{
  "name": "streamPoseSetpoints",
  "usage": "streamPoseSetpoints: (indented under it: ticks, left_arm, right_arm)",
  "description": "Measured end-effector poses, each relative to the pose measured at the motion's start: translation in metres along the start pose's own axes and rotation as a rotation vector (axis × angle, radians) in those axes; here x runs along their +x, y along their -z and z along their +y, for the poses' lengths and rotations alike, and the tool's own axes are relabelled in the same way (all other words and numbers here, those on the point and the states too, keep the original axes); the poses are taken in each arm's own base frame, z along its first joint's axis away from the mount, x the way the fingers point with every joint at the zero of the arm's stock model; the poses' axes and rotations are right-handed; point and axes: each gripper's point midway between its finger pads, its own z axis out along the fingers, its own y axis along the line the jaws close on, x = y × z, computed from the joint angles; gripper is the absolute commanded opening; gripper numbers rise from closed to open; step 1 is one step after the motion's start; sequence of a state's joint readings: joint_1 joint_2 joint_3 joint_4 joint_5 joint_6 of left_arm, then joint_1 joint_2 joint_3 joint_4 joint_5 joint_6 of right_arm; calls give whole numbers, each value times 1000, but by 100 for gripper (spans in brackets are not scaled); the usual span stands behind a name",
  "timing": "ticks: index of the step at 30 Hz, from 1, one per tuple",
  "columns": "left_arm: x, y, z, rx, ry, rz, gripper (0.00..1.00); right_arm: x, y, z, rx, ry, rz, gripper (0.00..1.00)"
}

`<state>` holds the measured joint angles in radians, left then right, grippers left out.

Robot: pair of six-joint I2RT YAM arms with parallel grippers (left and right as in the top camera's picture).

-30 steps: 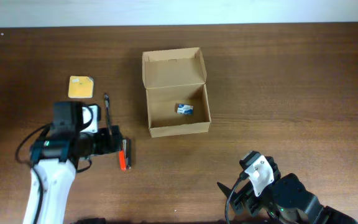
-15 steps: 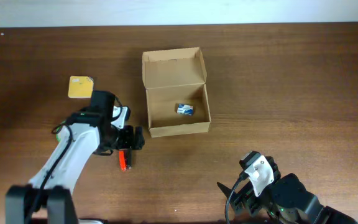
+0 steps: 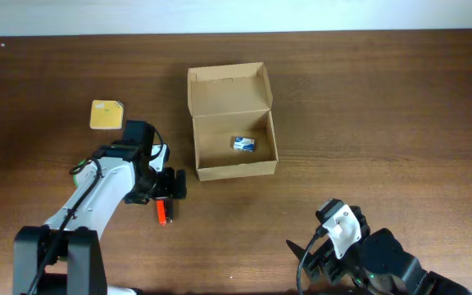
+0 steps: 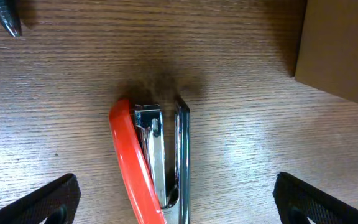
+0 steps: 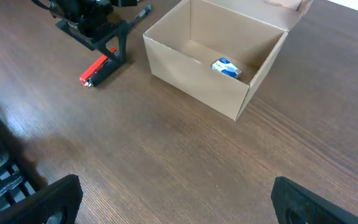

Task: Pack container
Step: 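Reach the left gripper down and grasp the red stapler, then carry the red stapler into the box and release it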

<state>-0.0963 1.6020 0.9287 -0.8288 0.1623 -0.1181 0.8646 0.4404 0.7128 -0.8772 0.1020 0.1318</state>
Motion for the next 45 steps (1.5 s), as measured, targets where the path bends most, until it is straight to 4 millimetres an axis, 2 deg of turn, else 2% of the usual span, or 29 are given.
streamPoseSetpoints:
  ticks: [6,11,13,15,18,29,32,34,39,42,45]
  left_arm:
    - [1,-3,1,-14,18,11,97]
    - [10,-18,-8,-32,-7,70,93]
    - [13,-23,-10,-51,-13,88,89]
    - [15,-25,-11,-67,-9,94,73]
    - [14,-26,-8,-90,1,89,63]
    - [12,-25,0,-131,8,80,44]
    - [13,-25,0,-132,15,80,30]
    - [12,-25,-1,-132,22,78,25]
    - [11,-25,-4,-137,13,70,22]
    - [10,-26,-7,-137,7,64,15]
    - [9,-26,-8,-138,9,61,11]
  right_arm:
    - [0,0,0,0,0,0,99]
    - [0,0,0,3,1,0,99]
    - [0,0,-1,3,0,0,99]
    - [0,0,-1,3,0,0,99]
    - [0,0,0,3,0,0,99]
    - [0,0,0,3,0,0,99]
    - [0,0,-1,3,1,0,99]
    - [0,0,-1,3,0,0,99]
    - [0,0,-1,3,0,0,99]
    - [0,0,-1,3,0,0,99]
    - [0,0,-1,3,0,0,99]
